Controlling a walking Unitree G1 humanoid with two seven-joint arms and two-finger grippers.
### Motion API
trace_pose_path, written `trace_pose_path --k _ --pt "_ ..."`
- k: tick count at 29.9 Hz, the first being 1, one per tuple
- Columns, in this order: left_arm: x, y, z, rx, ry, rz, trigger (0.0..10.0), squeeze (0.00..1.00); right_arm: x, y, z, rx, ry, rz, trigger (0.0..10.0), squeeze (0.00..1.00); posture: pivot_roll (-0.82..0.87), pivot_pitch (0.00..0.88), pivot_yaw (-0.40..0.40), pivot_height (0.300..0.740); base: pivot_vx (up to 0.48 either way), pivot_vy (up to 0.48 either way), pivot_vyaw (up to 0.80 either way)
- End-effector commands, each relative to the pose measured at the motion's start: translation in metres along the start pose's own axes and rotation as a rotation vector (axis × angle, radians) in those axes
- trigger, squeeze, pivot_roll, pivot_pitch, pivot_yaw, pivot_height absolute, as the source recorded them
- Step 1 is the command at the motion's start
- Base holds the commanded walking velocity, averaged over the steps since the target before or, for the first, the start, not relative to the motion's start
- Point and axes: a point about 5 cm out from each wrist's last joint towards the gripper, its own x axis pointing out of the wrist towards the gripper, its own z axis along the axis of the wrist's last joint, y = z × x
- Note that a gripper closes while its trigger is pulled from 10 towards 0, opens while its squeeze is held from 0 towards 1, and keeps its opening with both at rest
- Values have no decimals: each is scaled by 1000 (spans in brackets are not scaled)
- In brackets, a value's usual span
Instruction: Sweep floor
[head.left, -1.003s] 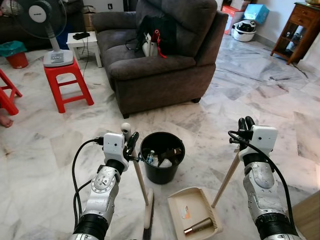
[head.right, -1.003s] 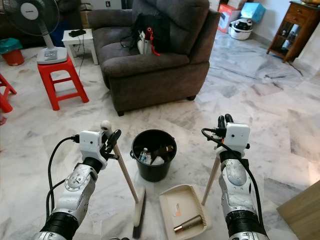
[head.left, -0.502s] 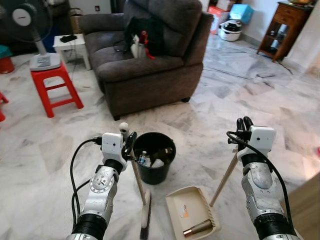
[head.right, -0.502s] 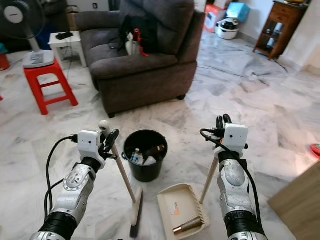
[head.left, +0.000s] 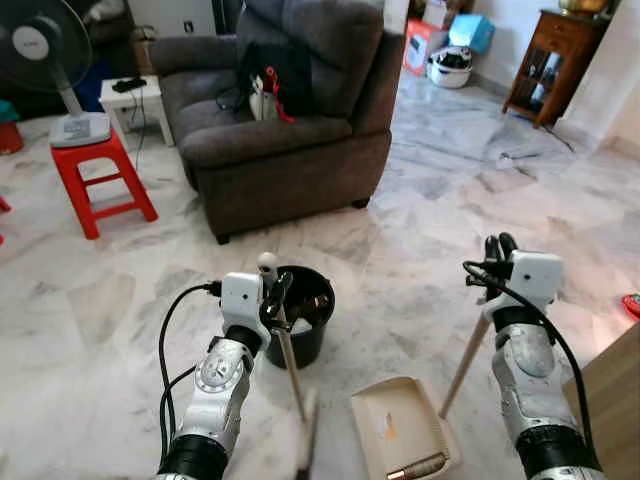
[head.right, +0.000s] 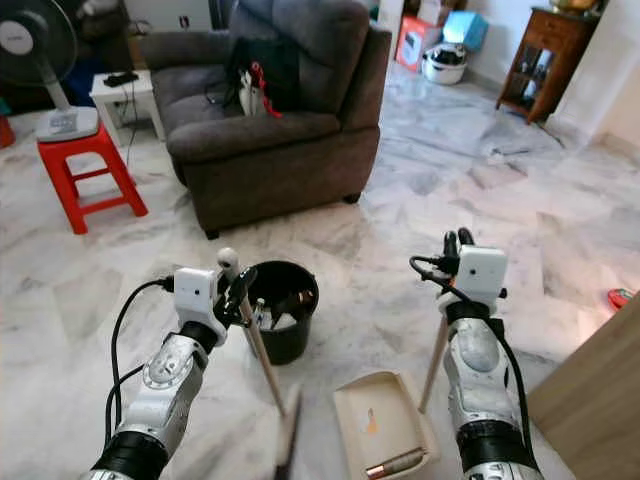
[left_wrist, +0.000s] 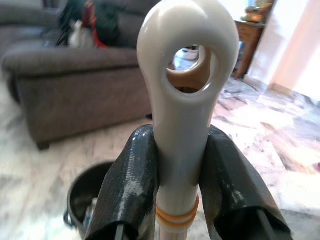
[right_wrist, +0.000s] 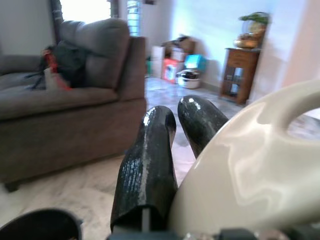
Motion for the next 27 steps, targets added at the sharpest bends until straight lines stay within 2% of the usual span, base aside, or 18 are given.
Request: trace_pose_path --k 1,5,27 --pt "3 3 8 -8 -28 8 10000 0 6 3 11 -3 -47 10 10000 0 50 0 -61 740 0 0 0" --pt "4 3 8 -15 -24 11 10000 0 7 3 11 -2 -47 8 10000 0 48 0 -59 740 0 83 0" --pt "4 -1 6 -32 -16 4 10000 0 7 2 11 2 -46 4 10000 0 46 0 -62 740 0 409 0"
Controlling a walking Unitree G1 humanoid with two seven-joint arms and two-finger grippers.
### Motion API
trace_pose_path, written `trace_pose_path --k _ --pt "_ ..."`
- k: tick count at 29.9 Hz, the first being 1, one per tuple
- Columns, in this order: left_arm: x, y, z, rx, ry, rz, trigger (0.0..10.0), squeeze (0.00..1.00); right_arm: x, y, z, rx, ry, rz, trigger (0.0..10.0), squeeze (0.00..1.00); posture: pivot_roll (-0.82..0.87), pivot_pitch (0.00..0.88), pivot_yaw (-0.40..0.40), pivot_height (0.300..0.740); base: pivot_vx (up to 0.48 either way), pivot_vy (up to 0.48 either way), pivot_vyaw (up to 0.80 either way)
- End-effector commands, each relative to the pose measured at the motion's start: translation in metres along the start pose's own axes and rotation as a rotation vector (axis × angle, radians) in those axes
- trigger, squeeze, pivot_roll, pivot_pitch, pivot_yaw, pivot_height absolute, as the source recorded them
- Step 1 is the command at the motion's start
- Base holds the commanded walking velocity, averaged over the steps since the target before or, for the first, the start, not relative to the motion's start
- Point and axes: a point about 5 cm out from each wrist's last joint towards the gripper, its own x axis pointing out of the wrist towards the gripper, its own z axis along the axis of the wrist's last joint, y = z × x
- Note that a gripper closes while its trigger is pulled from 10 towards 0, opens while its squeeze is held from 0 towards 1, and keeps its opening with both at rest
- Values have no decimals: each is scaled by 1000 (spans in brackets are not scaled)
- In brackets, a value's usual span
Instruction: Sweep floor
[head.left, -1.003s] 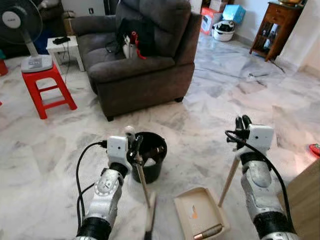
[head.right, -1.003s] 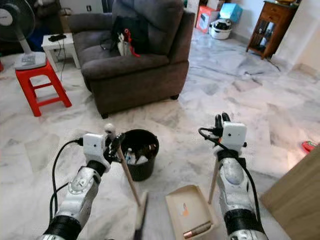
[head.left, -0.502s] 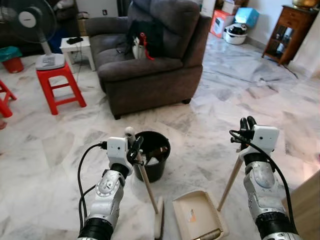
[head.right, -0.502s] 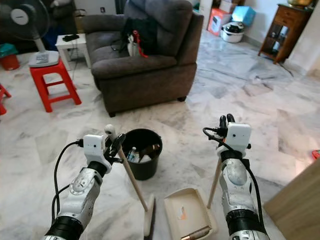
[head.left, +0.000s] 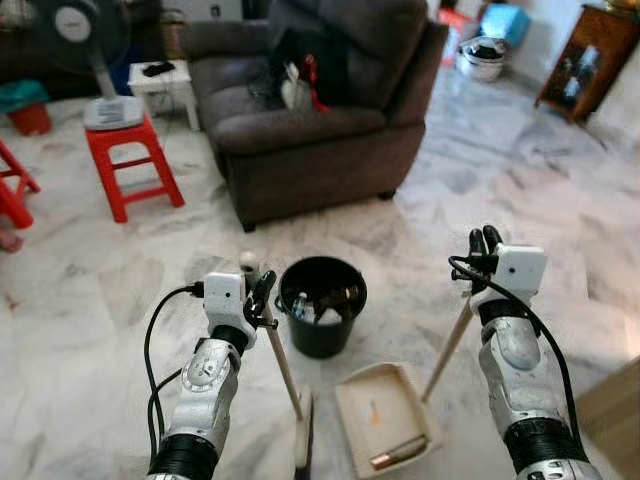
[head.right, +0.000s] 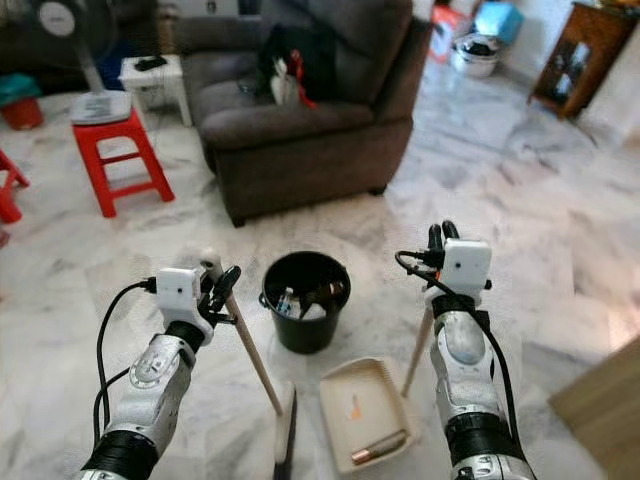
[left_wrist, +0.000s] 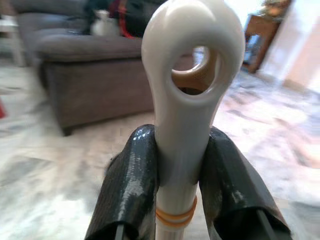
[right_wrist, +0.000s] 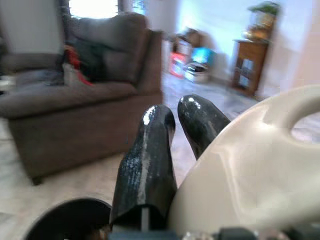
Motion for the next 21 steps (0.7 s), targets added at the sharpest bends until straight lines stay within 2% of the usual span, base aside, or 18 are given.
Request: trace_pose_path --k 1,5,8,15,21 --pt "4 -1 9 11 -32 -18 10000 0 6 0 12 -8 -54 6 10000 0 45 0 -63 740 0 416 0" --pt "1 2 9 15 -34 -6 10000 0 1 0 5 -6 -35 2 10000 0 48 0 -65 740 0 414 0" --pt "-1 7 10 50 -38 12 10000 0 -4 -2 -1 0 -23 -9 10000 0 50 0 -64 740 0 416 0" --pt "-14 33 13 107 -39 84 10000 0 -22 -6 -17 3 22 -30 10000 0 48 0 -59 740 0 415 0" --pt "-27 51 13 113 -29 158 10000 0 -28 -14 -22 6 38 -57 10000 0 47 0 -58 740 0 413 0"
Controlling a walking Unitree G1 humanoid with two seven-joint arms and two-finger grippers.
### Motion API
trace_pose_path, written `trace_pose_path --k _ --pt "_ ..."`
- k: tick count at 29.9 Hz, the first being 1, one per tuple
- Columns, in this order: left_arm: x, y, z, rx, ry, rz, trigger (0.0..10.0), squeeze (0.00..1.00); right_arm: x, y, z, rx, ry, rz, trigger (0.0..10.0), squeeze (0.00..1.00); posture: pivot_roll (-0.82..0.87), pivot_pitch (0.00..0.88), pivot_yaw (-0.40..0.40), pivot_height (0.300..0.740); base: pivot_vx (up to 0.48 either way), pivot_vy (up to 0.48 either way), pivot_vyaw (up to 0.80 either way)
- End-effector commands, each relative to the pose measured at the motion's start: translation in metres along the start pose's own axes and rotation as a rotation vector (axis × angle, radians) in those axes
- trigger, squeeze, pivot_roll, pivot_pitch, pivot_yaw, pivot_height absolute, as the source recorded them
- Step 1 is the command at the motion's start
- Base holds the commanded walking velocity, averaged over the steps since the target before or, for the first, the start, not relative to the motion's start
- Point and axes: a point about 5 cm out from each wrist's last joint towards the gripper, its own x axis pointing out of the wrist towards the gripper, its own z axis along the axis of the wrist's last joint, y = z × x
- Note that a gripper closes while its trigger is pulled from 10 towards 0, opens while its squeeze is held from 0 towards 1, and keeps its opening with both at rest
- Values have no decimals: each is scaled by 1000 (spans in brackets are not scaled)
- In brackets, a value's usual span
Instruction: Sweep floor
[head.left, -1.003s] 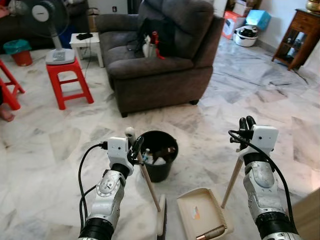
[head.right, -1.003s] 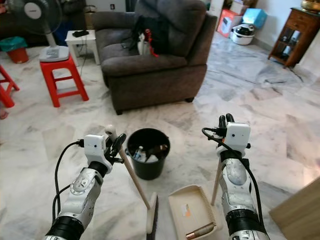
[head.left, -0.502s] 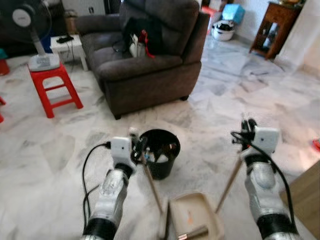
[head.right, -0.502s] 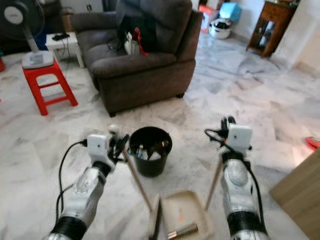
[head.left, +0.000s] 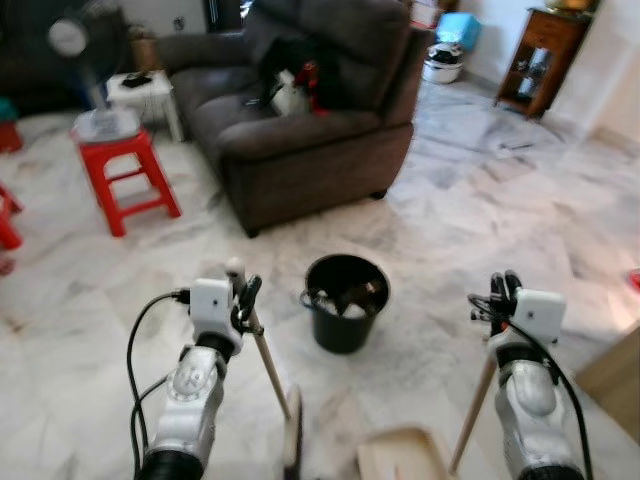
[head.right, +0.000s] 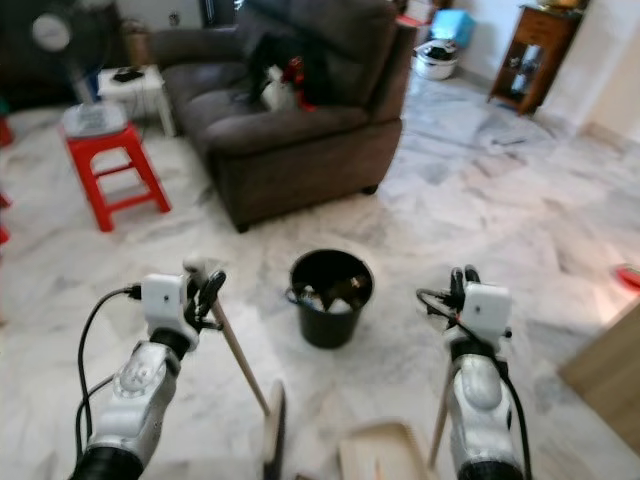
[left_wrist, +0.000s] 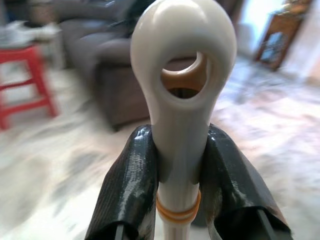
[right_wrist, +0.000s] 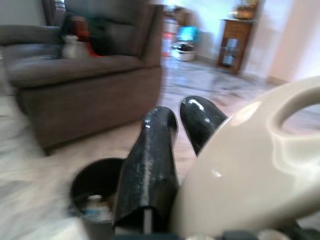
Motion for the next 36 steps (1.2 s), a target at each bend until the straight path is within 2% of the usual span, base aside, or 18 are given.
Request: trace_pose_path --k 1,7,26,29,36 --pt "3 2 13 11 -51 15 10000 0 6 -13 15 0 -69 -36 10000 0 47 0 -58 740 0 412 0" --pt "-2 6 11 7 -39 31 10000 0 5 -14 14 1 -59 -40 10000 0 51 0 -61 740 0 416 0" --pt "-3 3 12 -1 -41 23 10000 0 6 -13 13 2 -49 -29 10000 0 55 0 -68 740 0 414 0" --pt "-3 3 12 -1 -42 27 10000 0 6 -14 12 2 -39 -33 10000 0 55 0 -69 740 0 342 -554" --pt "-6 13 14 18 -46 57 10000 0 5 -19 10 -11 -24 -47 10000 0 55 0 -69 740 0 0 -800"
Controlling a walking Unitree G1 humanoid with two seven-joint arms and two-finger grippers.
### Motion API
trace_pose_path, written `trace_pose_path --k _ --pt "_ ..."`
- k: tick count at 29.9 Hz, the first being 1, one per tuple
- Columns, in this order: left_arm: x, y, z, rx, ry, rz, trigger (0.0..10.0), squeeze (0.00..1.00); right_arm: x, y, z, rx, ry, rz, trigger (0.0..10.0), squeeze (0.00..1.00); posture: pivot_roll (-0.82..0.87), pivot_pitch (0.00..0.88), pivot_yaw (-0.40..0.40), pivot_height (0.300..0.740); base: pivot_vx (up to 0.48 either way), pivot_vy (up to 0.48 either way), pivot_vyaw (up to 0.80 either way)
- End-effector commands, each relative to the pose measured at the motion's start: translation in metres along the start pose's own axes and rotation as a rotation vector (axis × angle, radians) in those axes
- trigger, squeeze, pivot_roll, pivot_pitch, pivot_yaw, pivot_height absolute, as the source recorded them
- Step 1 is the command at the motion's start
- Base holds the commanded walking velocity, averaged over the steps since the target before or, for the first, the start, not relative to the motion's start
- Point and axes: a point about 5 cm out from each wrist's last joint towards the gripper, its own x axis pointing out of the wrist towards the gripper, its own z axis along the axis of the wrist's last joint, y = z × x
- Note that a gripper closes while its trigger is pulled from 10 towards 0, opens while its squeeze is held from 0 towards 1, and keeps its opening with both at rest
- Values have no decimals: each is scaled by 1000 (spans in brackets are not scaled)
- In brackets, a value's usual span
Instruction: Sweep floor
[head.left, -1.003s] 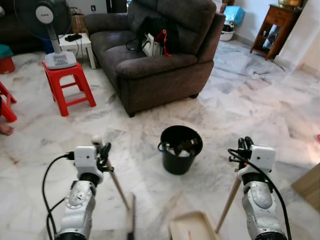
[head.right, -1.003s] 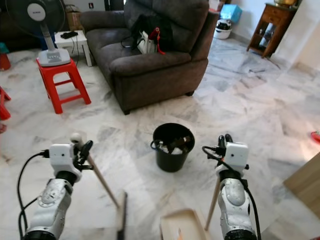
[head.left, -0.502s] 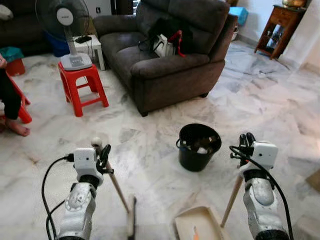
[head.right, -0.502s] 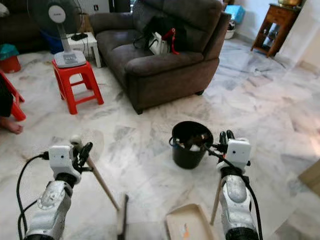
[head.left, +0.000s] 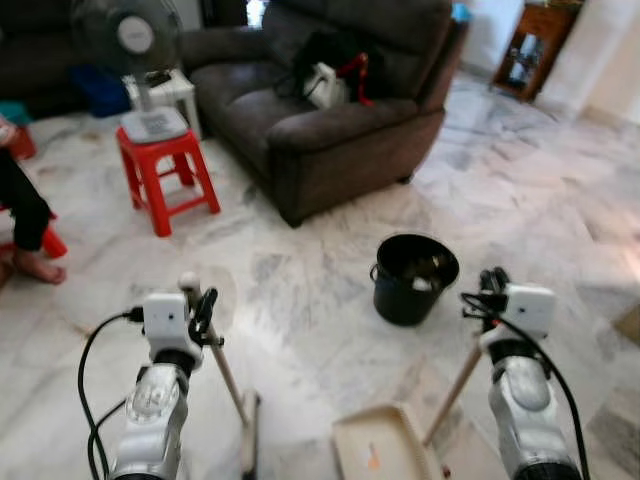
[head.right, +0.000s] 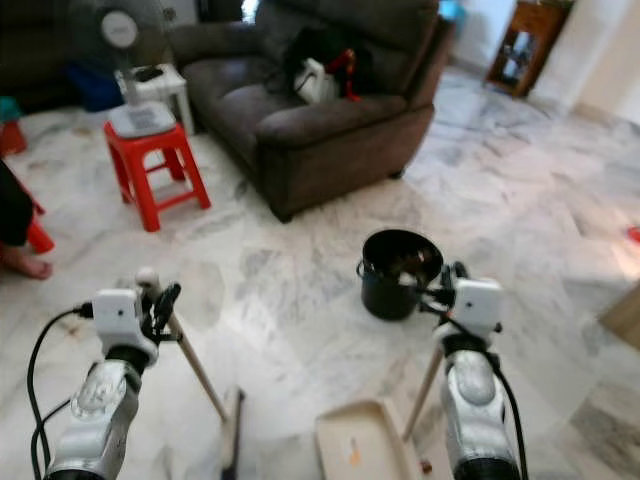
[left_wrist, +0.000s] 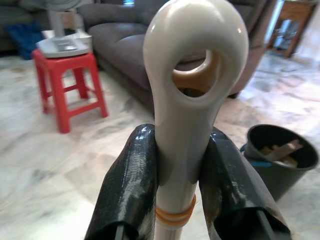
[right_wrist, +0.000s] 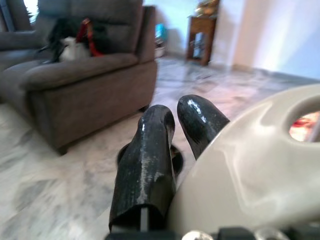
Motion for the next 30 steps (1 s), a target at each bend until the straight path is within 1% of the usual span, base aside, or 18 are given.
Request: trace_pose_path --k 1,7,17,30 --pt "3 -1 9 -18 -41 -2 10000 0 4 0 7 -9 -24 1 10000 0 54 0 -67 740 0 0 -800" --pt "3 0 10 -15 -42 2 10000 0 4 -2 6 -12 -21 -17 10000 0 52 0 -62 740 0 0 -800" --pt "5 -4 12 -19 -51 -7 10000 0 3 -7 5 -15 -18 -49 10000 0 45 0 -56 740 0 0 -800" --pt "4 -2 11 -18 -49 2 10000 0 2 -11 4 -13 -14 -77 10000 0 45 0 -56 740 0 0 -800"
